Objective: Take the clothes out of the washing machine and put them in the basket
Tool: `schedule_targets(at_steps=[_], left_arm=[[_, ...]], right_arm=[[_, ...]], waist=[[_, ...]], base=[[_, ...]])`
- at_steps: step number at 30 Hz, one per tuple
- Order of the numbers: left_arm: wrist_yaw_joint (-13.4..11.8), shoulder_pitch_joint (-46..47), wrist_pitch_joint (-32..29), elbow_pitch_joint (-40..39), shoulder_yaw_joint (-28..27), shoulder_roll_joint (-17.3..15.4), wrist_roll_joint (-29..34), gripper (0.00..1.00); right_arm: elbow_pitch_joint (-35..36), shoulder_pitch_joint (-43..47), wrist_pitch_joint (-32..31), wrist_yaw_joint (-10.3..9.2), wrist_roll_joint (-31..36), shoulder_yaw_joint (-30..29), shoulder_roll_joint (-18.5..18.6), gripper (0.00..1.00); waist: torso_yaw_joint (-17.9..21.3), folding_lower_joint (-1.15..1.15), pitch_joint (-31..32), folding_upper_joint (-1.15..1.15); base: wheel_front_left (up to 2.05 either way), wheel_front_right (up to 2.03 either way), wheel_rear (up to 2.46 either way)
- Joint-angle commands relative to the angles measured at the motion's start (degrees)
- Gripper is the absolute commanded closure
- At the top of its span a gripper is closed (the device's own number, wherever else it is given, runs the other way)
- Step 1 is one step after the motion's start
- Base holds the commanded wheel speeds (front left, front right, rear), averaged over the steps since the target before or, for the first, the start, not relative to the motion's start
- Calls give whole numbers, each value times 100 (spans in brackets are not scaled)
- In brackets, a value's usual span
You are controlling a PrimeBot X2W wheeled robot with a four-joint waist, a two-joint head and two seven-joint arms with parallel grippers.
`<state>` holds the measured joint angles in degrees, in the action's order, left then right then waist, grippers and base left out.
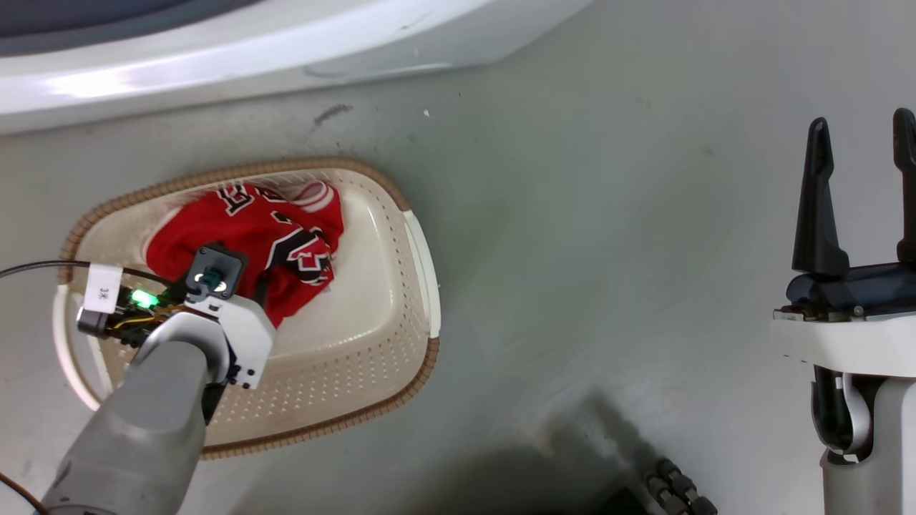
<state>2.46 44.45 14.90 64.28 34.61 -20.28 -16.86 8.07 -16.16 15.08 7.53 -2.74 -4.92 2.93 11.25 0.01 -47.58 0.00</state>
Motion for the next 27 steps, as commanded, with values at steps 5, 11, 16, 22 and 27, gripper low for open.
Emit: schedule_targets(at_steps=[5, 11, 16, 22, 27], left_arm=[[-141, -464, 28, -647, -158, -3, 40, 0], [-283, -1196, 30, -1775, -598, 29, -9, 0], [-423, -1822, 30, -2864, -1102, 23, 117, 0], [-536, -2539, 30, -4027, -1683, 70, 344, 0], [-512, -2981, 31, -4748, -2002, 92, 557, 0]], right_arm=[[-122, -3, 14, -8, 100, 8, -9, 0], [-304, 250, 14, -8, 201, -81, -8, 0], [-403, 500, 14, -8, 306, -189, -8, 0], [-486, 709, 14, -8, 347, -218, -8, 0], [-544, 817, 14, -7, 250, -214, -9, 0]], waist=[[-156, -1, 670, 0], [-364, -1, 1499, 0], [-576, -1, 2039, 0], [-680, -1, 2485, 0], [-647, -1, 2738, 0]], base=[[0, 0, 0], [0, 0, 0], [0, 0, 0], [0, 0, 0], [0, 0, 0]])
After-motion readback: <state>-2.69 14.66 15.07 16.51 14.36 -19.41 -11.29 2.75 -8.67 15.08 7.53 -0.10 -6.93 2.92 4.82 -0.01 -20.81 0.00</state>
